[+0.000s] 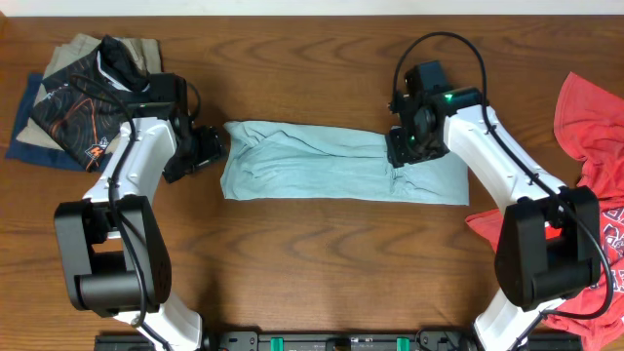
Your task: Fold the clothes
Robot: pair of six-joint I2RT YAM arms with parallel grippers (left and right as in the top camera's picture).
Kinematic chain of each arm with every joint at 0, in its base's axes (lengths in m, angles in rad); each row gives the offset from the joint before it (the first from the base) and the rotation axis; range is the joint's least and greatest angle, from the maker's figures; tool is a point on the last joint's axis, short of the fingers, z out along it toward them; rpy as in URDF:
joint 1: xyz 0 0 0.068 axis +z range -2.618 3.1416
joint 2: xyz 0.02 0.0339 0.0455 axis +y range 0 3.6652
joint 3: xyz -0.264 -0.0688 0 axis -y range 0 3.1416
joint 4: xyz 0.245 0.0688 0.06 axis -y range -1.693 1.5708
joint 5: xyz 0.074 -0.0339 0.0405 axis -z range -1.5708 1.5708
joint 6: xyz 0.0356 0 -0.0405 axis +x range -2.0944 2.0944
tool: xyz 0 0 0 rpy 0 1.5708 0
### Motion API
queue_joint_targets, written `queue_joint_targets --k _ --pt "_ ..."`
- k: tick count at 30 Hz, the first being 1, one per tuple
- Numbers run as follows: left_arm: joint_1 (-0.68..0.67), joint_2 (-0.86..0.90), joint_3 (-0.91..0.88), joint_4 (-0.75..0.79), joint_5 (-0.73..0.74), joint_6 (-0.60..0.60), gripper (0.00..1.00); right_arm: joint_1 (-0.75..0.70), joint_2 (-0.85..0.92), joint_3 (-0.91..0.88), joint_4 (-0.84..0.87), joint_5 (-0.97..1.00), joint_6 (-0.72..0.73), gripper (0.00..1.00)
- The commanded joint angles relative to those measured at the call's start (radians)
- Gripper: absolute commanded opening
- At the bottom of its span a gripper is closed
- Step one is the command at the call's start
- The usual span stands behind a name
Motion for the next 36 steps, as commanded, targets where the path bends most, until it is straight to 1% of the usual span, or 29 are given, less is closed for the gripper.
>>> queue_joint_targets --k 1,2,3,6,9,13,18,22,26,28,36 --pt "0.001 -0.003 0.010 -0.005 0.003 0.003 0.84 0.014 -0.022 0.014 0.001 -0.016 0.006 0.54" --pt "0.001 -0.003 0.009 -0.005 0.003 0.003 0.85 0.014 -0.022 0.014 -0.002 -0.001 0.006 0.54" --pt "0.001 -0.003 0.008 -0.005 0.003 0.003 0.88 0.014 -0.022 0.014 -0.005 0.015 0.006 0.54" --pt "0.001 -0.002 0.005 -0.005 0.003 0.016 0.91 0.013 -0.022 0.014 -0.017 0.063 0.007 0.54" --pt "0.001 0.007 0.005 -0.005 0.013 0.054 0.94 0.013 -0.022 0.014 -0.037 0.126 0.026 0.55" --pt "0.001 0.034 0.005 0.008 0.120 0.129 0.95 0.012 -0.022 0.014 -0.061 0.205 0.069 0.57" --pt "0.001 0.083 0.005 0.040 0.233 0.198 0.96 0.011 -0.022 0.013 -0.069 0.211 0.070 0.59" --pt "0.001 0.114 0.005 0.062 0.301 0.216 0.96 0.008 -0.022 0.011 -0.070 0.211 0.070 0.60" --pt "0.001 0.130 0.005 0.089 0.411 0.262 0.96 0.006 -0.022 0.000 -0.069 0.211 0.070 0.61" --pt "0.001 0.132 0.005 0.098 0.436 0.261 1.00 0.006 -0.022 -0.006 -0.069 0.211 0.070 0.61" --pt "0.000 0.137 -0.009 0.108 0.463 0.262 0.99 0.001 -0.022 -0.019 -0.069 0.215 0.069 0.61"
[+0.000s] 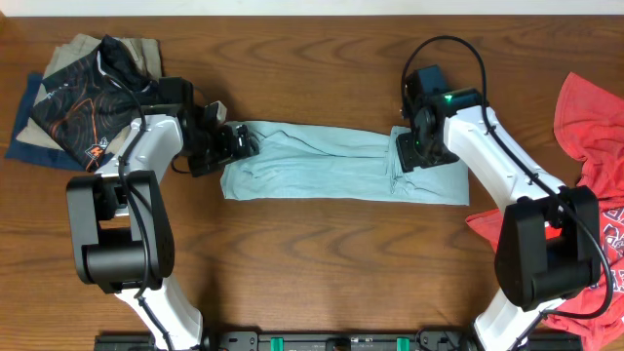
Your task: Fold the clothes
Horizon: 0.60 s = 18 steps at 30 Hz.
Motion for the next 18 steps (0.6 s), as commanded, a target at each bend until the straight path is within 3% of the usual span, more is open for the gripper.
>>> queue_joint_targets --k 1,8,12,14,16,18 --pt "0.000 0.023 -0.012 0.005 0.034 0.019 1.00 0.002 -0.022 -0.009 -0.002 0.015 0.013 0.61" --pt "-0.049 0.089 -0.022 0.026 0.038 0.020 0.99 0.002 -0.022 -0.009 -0.004 0.016 0.013 0.61" --pt "-0.102 0.100 -0.021 0.027 0.036 0.027 0.88 0.001 -0.022 -0.009 -0.012 0.021 0.012 0.62" --pt "-0.121 0.100 -0.021 0.033 0.029 0.045 0.61 -0.002 -0.022 -0.009 -0.018 0.030 0.012 0.61" --pt "-0.124 0.100 -0.020 0.037 0.001 0.045 0.22 -0.010 -0.022 -0.009 -0.028 0.050 0.012 0.58" --pt "-0.118 0.099 -0.019 0.036 -0.027 0.040 0.07 -0.023 -0.023 -0.009 -0.041 0.071 0.013 0.54"
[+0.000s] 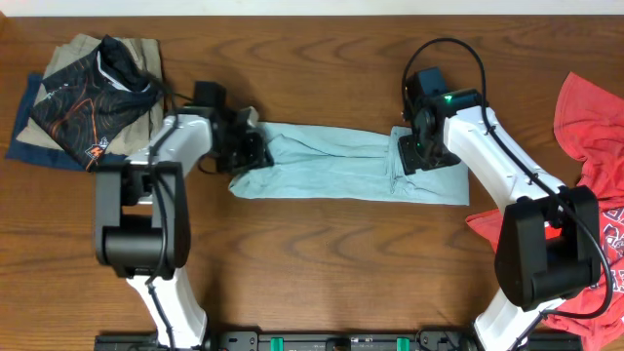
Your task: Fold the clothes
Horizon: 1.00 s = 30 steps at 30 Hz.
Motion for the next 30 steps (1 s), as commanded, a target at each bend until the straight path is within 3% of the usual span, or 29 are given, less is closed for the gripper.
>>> queue_joint_targets --k 1,11,16,20,30 --pt "0.019 0.020 -0.014 -0.009 -0.090 -0.004 0.06 -0.024 -0.023 -0.006 -0.017 0.059 0.011 0.51" --pt "0.125 -0.123 0.047 -0.100 -0.457 -0.129 0.06 -0.202 -0.023 -0.006 -0.063 0.109 0.017 0.51" --pt "0.119 -0.242 0.077 -0.133 -0.487 -0.129 0.06 -0.261 -0.023 -0.006 -0.074 0.093 0.006 0.51" --pt "0.033 -0.314 0.089 -0.132 -0.486 -0.129 0.06 -0.269 -0.023 -0.006 -0.075 0.091 0.007 0.51" --pt "-0.370 -0.325 0.089 -0.069 -0.487 -0.129 0.06 -0.267 -0.023 -0.006 -0.080 0.065 0.006 0.52"
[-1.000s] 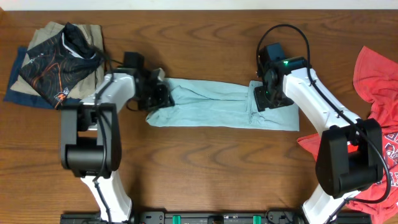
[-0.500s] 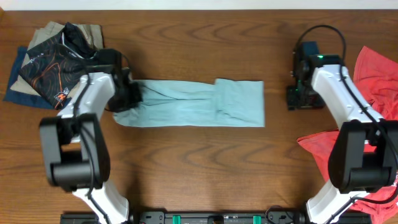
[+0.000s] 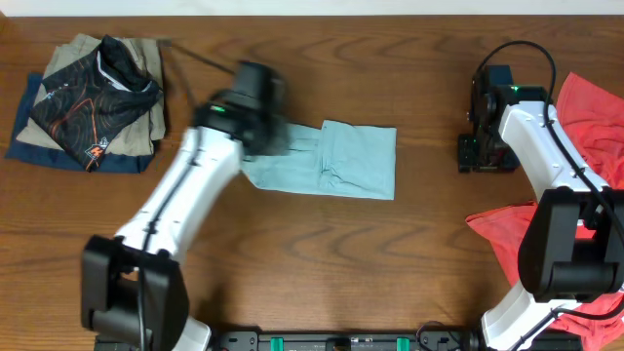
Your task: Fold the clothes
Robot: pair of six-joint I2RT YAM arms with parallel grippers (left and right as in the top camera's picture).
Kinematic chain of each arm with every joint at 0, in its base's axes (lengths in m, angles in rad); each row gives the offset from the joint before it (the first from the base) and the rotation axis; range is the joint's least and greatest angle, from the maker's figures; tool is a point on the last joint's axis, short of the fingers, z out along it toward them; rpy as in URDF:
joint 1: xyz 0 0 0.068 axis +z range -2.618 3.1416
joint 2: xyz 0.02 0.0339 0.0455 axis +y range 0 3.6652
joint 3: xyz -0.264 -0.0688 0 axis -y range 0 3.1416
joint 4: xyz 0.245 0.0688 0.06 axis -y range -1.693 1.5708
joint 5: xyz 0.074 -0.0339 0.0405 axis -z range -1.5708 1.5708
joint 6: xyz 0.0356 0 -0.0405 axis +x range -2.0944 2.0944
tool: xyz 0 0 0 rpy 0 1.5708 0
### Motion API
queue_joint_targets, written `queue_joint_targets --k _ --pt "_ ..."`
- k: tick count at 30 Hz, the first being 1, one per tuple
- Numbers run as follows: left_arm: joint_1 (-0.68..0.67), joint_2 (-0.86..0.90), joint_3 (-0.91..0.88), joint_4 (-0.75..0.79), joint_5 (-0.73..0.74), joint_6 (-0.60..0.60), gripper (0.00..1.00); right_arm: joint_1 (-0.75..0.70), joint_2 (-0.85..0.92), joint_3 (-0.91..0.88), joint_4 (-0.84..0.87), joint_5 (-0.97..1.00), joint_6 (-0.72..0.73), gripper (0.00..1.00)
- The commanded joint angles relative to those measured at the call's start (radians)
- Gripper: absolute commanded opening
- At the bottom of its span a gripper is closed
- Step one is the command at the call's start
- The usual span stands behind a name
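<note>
A light teal garment [image 3: 356,161] lies mid-table as a short rectangle, and its right end looks doubled over as a square panel. My left gripper [image 3: 265,136] is motion-blurred over the garment's left end, which is drawn in under it and seems pinched. The jaws themselves are smeared. My right gripper [image 3: 476,156] sits on bare wood to the right of the garment, apart from it, with nothing in it.
A stack of folded clothes [image 3: 88,97] in khaki, black and navy sits at the far left. Loose red garments [image 3: 590,107] lie along the right edge beside the right arm. Brown wooden table [image 3: 322,273] all round.
The garment is much shorter, its right edge having come in toward the middle. My right gripper has left it and moved right onto bare table. My left gripper has moved right with the left end.
The teal garment lay as a long strip, with my right gripper on its right part and my left gripper just off its left end. My left gripper then reached the left edge. Now the right end lies folded in, the right gripper is away, and the left end is shifted right.
</note>
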Motion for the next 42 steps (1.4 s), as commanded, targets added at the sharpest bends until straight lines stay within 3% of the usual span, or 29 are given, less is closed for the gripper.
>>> queue_joint_targets --k 1,10,18,24,25,28,31,34,39,42 --pt "-0.119 0.014 0.011 0.046 -0.012 -0.013 0.06 -0.003 -0.023 -0.005 -0.006 -0.007 -0.004 0.52" --pt "-0.274 0.103 0.011 0.173 -0.012 -0.013 0.06 -0.002 -0.023 -0.005 -0.011 -0.008 -0.004 0.52" --pt "-0.316 0.121 0.011 0.223 -0.011 -0.018 0.06 -0.002 -0.023 -0.005 -0.010 -0.038 -0.011 0.52" --pt "-0.323 0.134 0.011 0.246 -0.011 -0.100 0.07 -0.002 -0.023 -0.005 -0.009 -0.072 -0.023 0.52" --pt "-0.324 0.141 0.011 0.257 -0.006 -0.113 0.09 -0.002 -0.023 -0.005 -0.009 -0.080 -0.023 0.52" --pt "-0.326 0.167 0.011 0.317 0.113 -0.131 0.29 -0.001 -0.023 -0.005 -0.009 -0.090 -0.022 0.52" --pt "-0.331 0.185 0.011 0.412 0.283 -0.128 0.56 0.003 -0.023 -0.005 -0.006 -0.099 -0.022 0.52" --pt "-0.330 0.182 0.011 0.481 0.379 -0.071 0.61 0.005 -0.023 -0.005 0.002 -0.125 -0.023 0.52" --pt "-0.262 0.131 0.016 0.460 0.369 0.015 0.63 0.019 -0.023 -0.005 0.004 -0.164 -0.069 0.53" --pt "-0.179 0.087 0.016 0.418 0.334 0.014 0.63 0.036 -0.023 -0.005 0.019 -0.309 -0.184 0.54"
